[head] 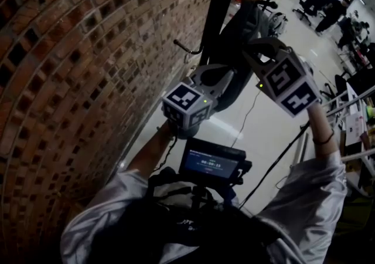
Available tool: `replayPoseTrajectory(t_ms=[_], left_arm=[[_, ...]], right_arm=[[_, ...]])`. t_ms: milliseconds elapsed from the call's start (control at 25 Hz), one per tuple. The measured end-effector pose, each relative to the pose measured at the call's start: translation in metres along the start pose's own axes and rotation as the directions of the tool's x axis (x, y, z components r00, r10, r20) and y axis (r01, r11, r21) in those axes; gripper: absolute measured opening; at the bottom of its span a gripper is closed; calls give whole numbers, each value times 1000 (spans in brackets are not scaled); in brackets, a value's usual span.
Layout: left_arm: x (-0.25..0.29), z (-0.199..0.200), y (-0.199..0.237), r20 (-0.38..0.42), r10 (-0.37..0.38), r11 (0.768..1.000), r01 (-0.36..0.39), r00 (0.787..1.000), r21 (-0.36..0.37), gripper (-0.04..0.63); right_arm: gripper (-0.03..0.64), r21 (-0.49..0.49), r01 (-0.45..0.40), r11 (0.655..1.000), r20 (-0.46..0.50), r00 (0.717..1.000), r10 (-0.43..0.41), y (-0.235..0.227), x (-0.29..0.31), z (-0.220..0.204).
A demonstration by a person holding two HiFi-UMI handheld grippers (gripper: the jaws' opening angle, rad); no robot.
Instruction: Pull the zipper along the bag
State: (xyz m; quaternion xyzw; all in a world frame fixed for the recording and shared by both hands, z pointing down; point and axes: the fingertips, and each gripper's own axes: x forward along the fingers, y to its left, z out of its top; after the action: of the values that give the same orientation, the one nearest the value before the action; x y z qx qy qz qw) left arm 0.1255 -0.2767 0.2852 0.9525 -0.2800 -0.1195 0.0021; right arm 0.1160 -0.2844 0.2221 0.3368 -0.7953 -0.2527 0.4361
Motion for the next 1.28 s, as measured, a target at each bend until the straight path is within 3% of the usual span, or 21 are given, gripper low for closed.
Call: replayPoseTrajectory(t_ms=[440, 880, 1160, 1280], left_arm=[[0, -1, -1, 10, -8, 1000, 8, 1000, -5, 6], [-2, -3, 2, 16, -9, 999, 9, 1000, -33, 8], [-5, -5, 11, 1, 14, 1000, -14, 1000, -4, 6], [-9, -7, 13, -16, 16, 1000, -16, 1000, -1, 8]], right_arm=[[9, -71, -24, 997, -51, 999, 20, 23, 3, -3], [9, -85, -9, 996, -25, 1000, 7, 38, 10, 1], [9, 19, 90, 996, 6, 996, -91, 31, 16, -2], [9, 119, 122, 985, 57, 990, -130, 29, 13, 0]])
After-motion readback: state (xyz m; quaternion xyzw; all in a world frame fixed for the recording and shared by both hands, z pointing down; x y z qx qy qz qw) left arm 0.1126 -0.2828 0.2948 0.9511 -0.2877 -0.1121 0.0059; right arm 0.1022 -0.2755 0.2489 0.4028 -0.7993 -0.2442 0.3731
